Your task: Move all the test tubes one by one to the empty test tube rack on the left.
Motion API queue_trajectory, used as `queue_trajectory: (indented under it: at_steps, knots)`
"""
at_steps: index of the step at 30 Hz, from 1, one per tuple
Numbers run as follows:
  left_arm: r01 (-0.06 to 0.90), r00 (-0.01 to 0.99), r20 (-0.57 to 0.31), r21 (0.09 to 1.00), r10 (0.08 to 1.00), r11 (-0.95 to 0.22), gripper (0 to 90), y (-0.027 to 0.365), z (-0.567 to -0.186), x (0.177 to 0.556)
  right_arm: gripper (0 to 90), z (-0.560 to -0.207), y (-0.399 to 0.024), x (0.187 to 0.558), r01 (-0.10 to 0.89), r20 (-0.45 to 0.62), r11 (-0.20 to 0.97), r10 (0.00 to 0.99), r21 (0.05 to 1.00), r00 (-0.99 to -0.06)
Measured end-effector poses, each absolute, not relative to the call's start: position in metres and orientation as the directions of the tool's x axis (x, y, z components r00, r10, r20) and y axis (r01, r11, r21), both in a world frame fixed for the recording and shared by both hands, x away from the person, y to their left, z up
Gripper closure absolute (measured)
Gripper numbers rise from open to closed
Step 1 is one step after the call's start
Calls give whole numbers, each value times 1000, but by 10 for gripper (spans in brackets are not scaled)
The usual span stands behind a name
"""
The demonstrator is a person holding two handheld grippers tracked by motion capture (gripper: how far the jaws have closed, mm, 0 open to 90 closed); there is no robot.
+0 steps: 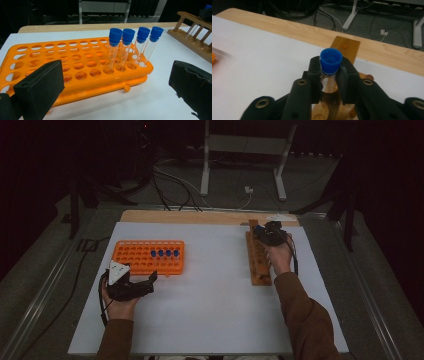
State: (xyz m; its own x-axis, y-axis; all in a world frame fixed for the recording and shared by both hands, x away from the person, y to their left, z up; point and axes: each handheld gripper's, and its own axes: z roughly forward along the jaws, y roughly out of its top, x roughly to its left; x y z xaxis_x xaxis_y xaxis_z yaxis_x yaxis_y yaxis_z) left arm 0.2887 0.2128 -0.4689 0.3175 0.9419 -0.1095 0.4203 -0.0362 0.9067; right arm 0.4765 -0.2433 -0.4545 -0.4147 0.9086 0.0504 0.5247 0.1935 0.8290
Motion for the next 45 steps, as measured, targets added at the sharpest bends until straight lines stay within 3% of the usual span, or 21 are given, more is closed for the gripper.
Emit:
queue_trajectory:
  at_steps: [23,45]
  knots:
    - [433,330,-132,901,935,-26,7,210,-471,292,774,-445,-242,464,480,6,206,915,853,-403]
    - [409,355,-107,911,929,-51,14,202,-461,291,775,-396,-253,423,312,-63,224,890,923,-452]
